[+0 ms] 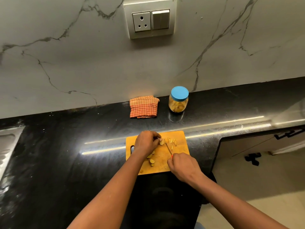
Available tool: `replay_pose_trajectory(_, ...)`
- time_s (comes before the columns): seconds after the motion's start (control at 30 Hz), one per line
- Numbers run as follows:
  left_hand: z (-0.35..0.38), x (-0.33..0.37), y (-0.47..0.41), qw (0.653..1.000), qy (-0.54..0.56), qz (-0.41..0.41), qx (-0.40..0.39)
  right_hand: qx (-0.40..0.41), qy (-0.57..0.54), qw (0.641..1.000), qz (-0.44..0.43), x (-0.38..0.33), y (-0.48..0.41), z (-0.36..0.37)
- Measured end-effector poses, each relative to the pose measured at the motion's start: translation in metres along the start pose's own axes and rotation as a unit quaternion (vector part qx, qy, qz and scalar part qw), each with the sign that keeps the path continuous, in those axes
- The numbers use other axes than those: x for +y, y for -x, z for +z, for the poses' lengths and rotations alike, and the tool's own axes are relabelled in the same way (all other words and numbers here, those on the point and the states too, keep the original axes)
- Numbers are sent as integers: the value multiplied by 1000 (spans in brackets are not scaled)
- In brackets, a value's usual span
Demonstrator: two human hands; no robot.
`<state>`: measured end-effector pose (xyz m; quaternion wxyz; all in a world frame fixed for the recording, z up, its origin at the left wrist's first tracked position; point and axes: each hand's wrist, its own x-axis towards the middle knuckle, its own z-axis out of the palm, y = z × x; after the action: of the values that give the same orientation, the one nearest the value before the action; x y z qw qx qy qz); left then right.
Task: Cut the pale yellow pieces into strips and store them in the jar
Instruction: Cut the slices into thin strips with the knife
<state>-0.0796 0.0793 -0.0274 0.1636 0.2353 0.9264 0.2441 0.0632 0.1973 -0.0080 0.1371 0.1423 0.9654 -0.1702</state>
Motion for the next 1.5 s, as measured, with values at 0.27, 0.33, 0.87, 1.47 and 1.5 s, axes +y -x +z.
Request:
replay_pose_trajectory(0.27,1,-4,9,1000,-17,20,-5,5,21,1000,-20,-3,-2,2)
replay_pose_trajectory(0.33,4,-6,9,999,-30,26,4,4,32,999,-27,-5,-3,1)
replay_pose_trajectory(0.87,17,-3,9,997,-49,27,45,-17,61,998,-22,-6,-10,4)
replay_pose_trajectory(1.47,18,1,12,996,-67,-21,47,-70,49,996,11,-2,-3,13)
replay_pose_trajectory(1.5,18,2,12,996,-76,-18,49,-65,51,997,14,-1,-1,12)
